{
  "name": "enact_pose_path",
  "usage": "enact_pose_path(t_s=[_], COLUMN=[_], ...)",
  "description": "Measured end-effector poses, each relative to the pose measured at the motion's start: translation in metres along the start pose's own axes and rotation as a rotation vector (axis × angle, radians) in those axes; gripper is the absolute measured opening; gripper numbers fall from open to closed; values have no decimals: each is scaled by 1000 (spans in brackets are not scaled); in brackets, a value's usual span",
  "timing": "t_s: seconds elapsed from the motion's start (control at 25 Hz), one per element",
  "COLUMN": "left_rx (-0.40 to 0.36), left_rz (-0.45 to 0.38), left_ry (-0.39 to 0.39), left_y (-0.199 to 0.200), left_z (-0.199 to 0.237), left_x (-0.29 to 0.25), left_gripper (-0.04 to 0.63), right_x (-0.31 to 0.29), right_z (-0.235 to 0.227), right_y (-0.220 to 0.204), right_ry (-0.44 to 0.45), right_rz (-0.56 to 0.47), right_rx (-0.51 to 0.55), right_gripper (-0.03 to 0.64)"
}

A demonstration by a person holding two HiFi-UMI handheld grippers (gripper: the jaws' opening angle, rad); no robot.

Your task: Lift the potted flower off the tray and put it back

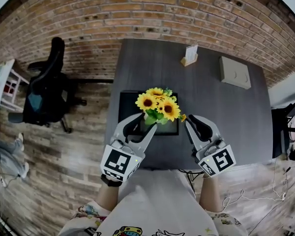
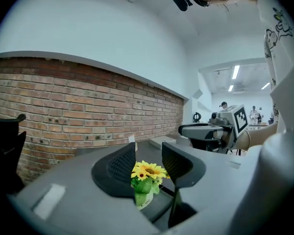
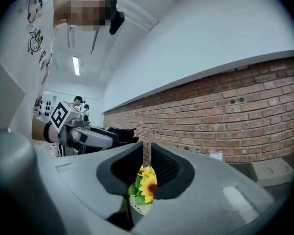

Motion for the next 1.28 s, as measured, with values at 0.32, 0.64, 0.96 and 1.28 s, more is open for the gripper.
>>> enact_pose_path(t_s=[0.32,0.64,0.96,1.28], left_rx=[32,62,73,74], left_rz=[-26,-18,-1,-4], left_ry=[35,59,68,65], left_y=[-1,-12,-18,-21], left_z=[-7,-6,6,15], left_x=[6,13,13,11], left_gripper=[43,15,15,15], right_x=[12,12,5,1], right_z=[4,9,9,8], right_y=[-1,-12,-15,-16], right_ry=[-37,-38,-44,-53], right_rz=[-9,27,39,49], right_rx=[-20,-32,-45,-57], right_gripper=[2,2,2,2])
Point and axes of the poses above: the fingertips, and each gripper's own axes: x backward along the fingers, z to its left, y out of its top, the point moved 2 cm from there along x, backward along the fingers, and after that the axes turned 9 degrees about x, right-handed, at the moved point
